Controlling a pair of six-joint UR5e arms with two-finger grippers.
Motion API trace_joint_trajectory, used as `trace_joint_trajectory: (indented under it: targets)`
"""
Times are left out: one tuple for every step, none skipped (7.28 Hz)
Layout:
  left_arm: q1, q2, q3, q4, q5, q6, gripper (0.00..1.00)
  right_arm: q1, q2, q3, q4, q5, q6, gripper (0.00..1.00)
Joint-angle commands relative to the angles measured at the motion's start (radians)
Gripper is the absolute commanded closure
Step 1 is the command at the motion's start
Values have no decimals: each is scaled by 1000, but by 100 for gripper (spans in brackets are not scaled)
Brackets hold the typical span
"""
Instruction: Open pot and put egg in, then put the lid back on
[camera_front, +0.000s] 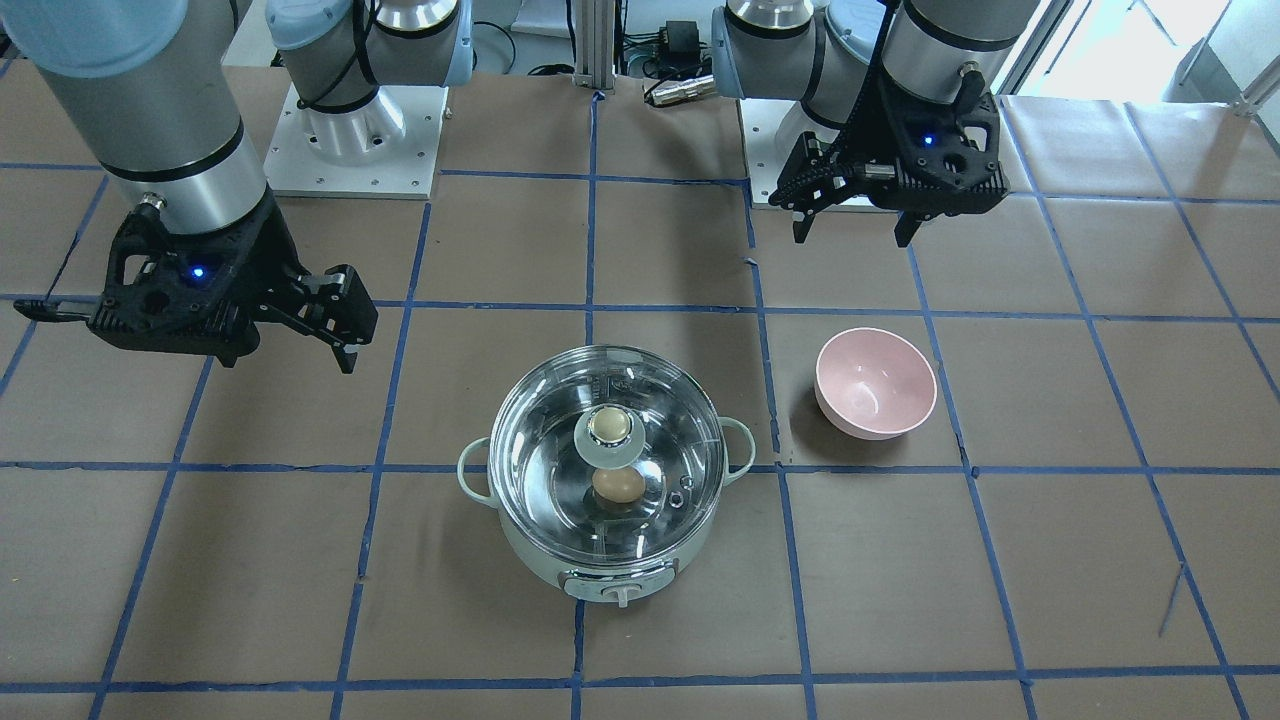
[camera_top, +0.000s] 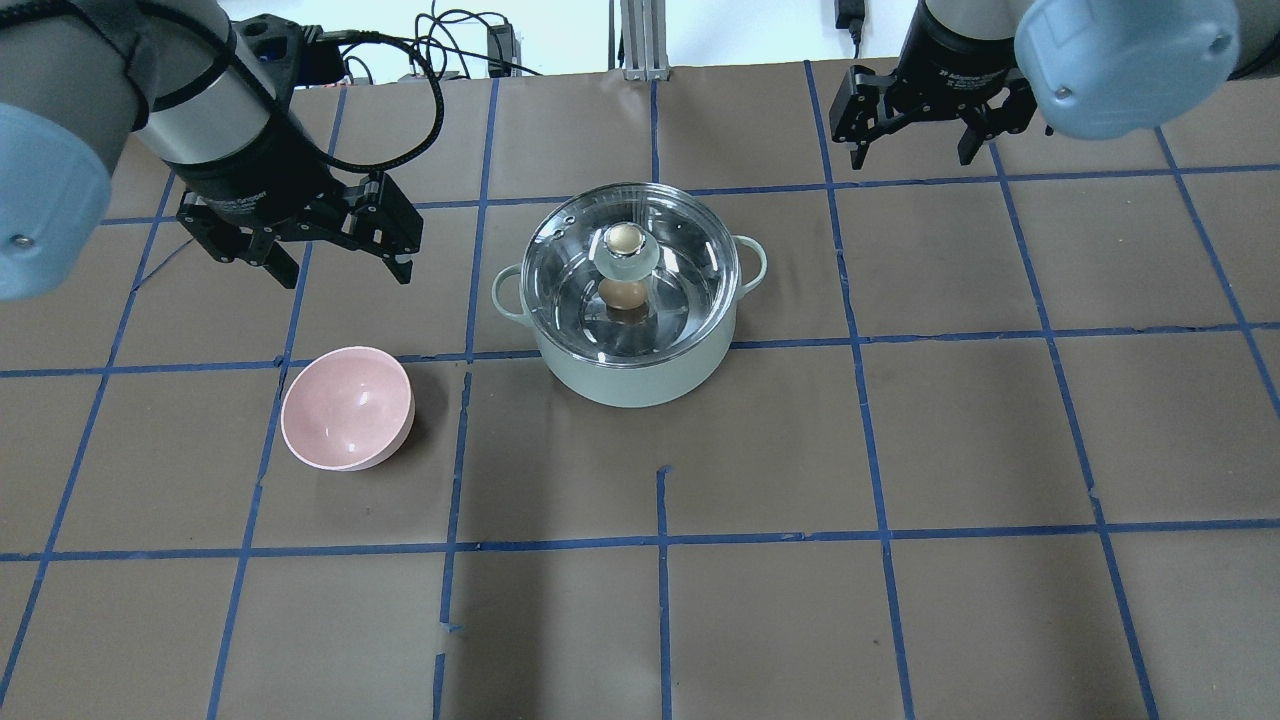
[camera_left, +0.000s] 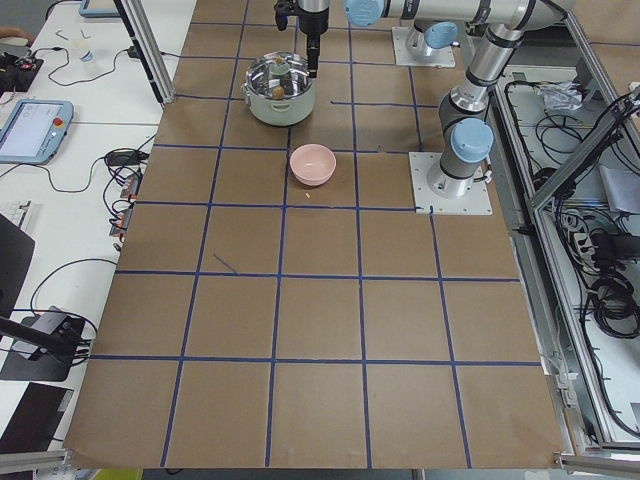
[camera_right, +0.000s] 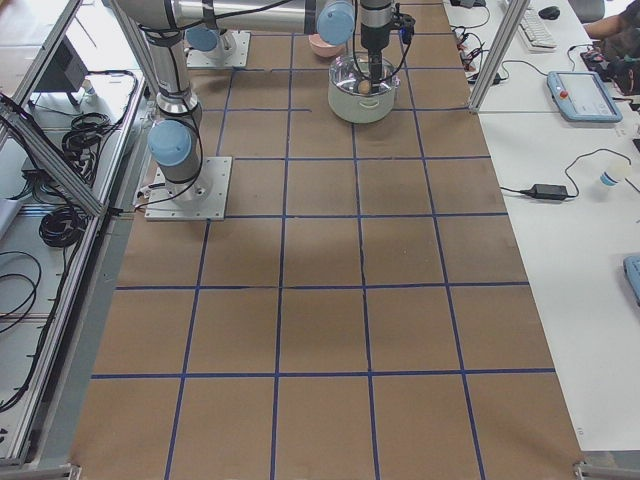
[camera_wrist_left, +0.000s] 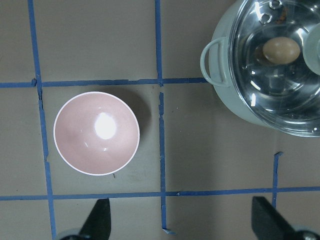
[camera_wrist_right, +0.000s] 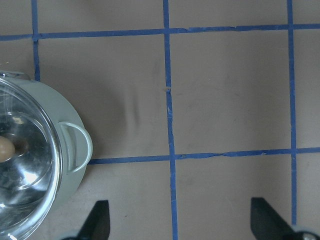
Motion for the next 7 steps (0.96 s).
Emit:
trace_joint_trajectory:
  targets:
    - [1, 0, 0, 0, 0, 0, 0, 9, -2, 2, 27, 1, -6, 0]
    - [1, 0, 0, 0, 0, 0, 0, 17, -6, 17, 25, 6, -4, 0]
    - [1, 0, 0, 0, 0, 0, 0, 17, -9, 34, 24, 6, -6, 0]
    - [1, 0, 0, 0, 0, 0, 0, 20, -9, 35, 24, 6, -7, 0]
    - [1, 0, 0, 0, 0, 0, 0, 20, -7, 35, 16, 6, -9, 0]
    - [1, 0, -1, 0, 0, 0, 0, 20, -7, 37, 13, 6, -15, 0]
    - [1, 0, -1, 0, 0, 0, 0, 20, -7, 38, 13, 8, -18, 0]
